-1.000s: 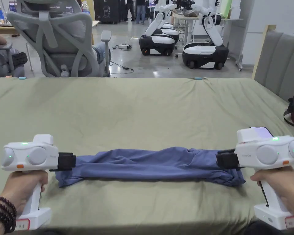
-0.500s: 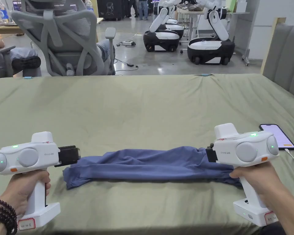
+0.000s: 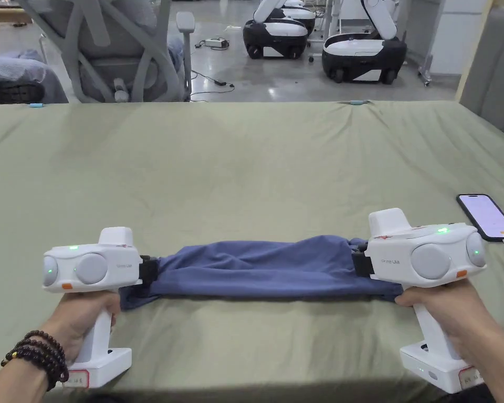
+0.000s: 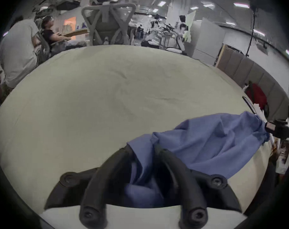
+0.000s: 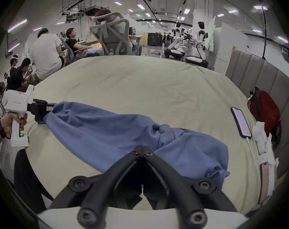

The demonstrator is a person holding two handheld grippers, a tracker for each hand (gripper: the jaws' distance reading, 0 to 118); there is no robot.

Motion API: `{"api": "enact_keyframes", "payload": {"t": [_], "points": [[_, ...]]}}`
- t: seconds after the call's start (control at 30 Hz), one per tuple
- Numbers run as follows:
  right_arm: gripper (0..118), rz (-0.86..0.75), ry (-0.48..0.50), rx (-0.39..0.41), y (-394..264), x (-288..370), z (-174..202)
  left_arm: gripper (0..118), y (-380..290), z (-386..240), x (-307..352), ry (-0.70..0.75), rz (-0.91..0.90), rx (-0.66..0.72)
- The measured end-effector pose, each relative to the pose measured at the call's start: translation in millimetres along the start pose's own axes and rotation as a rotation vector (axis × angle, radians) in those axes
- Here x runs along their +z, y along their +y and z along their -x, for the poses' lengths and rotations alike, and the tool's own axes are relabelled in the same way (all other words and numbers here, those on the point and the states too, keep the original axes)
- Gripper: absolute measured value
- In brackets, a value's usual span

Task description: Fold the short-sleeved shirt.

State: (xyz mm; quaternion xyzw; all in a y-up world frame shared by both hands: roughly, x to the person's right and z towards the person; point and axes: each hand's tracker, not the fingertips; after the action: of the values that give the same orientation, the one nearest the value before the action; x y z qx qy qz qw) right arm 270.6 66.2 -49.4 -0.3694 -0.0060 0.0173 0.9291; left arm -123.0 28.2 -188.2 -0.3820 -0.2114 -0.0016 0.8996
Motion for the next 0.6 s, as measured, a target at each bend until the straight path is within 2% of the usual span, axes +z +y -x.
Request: {"api": "enact_keyframes", "payload": {"t": [0.1,0.33,0.37,0.47,0.53,0.6], "points": [[0,0.004,0.002,-0.001,-1,-1,2,19,2,-8,3,0.043,-0.005,-0.043],[0,-0.004,-0.006,0.006,7,-1,3,15,7,36,26,0.032,-0.059,0.05],[0,-0.01,-0.008,0.004,9,-1,3,15,9,42,30,0.052,-0.064,0.042],[0,-0.033,-0.007,-0.007,12,3,4,15,12,65,42,0.256,-0.091,-0.022],[0,-0.039,-0.005,-0.012,12,4,5,15,17,87,50,0.326,-0.098,0.084],[0,-0.04,0.001,-0.012,10,3,6,15,20,105,56,0.314,-0.077,0.163]]}}
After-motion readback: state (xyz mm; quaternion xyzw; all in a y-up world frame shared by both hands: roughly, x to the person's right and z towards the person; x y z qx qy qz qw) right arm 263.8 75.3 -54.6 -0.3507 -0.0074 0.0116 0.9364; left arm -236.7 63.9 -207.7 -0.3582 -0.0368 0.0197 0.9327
